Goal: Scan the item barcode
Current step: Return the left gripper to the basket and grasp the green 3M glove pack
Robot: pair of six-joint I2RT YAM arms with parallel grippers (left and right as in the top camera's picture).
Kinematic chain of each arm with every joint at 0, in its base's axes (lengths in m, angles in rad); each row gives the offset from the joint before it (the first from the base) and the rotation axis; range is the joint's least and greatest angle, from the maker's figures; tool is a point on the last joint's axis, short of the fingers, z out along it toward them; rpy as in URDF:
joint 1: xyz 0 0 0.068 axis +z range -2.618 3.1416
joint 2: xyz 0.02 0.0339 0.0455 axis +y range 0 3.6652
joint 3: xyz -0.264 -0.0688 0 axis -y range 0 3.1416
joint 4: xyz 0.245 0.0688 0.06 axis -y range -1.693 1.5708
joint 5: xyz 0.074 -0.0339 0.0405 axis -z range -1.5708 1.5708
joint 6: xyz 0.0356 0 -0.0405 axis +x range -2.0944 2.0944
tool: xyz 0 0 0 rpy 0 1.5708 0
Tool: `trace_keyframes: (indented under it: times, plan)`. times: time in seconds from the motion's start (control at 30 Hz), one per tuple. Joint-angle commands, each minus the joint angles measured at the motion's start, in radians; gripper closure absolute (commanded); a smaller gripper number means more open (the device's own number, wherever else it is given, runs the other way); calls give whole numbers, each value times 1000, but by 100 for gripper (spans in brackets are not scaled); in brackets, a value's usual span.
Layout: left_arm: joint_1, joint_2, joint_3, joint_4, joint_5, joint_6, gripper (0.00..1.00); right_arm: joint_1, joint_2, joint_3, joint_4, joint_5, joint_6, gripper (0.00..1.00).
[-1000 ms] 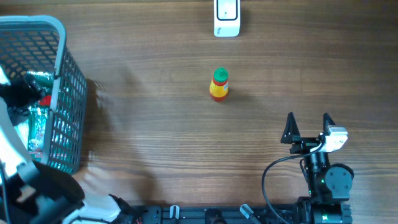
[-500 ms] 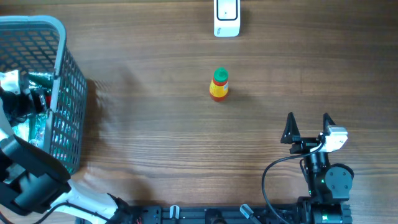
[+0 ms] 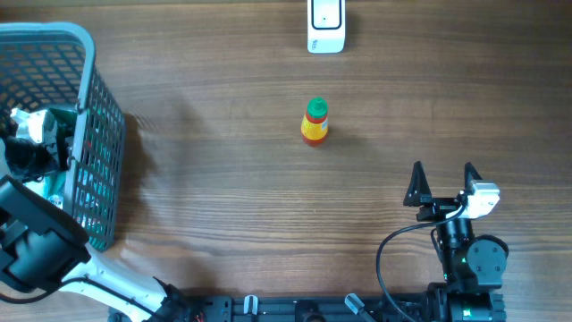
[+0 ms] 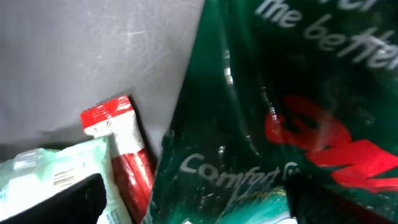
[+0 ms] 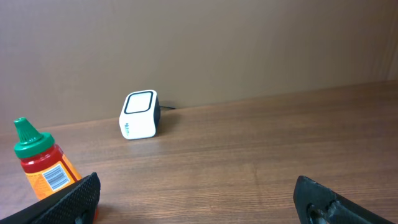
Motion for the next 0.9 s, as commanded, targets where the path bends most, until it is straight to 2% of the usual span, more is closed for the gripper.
trace_keyframes:
  times: [0.0, 0.03, 0.07, 0.1, 0.13, 0.17, 0.4, 0.53, 0.67, 0.87]
  plan:
    - [3, 18, -3, -18, 107, 93, 8, 6, 0, -1, 2, -4, -14, 0]
    - [3, 20, -3, -29, 112, 93, 6, 6, 0, -1, 2, -4, -14, 0]
    - [3, 25, -3, -38, 114, 93, 9, 6, 0, -1, 3, -4, -14, 0]
    - [3, 32, -3, -44, 116, 93, 17, 6, 0, -1, 3, -5, -14, 0]
    - [3, 40, -3, -49, 121, 92, 76, 6, 0, -1, 3, -4, -14, 0]
    - [3, 46, -3, -51, 122, 84, 96, 6, 0, -1, 3, -4, -14, 0]
    - [3, 66, -2, -52, 151, 62, 96, 6, 0, -1, 3, -4, -14, 0]
    - [3, 27, 23, -55, 151, 2, 96, 6, 0, -1, 3, -4, -14, 0]
    - [3, -92, 85, -58, 151, -68, 96, 6, 0, -1, 3, -4, -14, 0]
    - [3, -303, 95, -51, 147, -101, 96, 6, 0, -1, 3, -4, -14, 0]
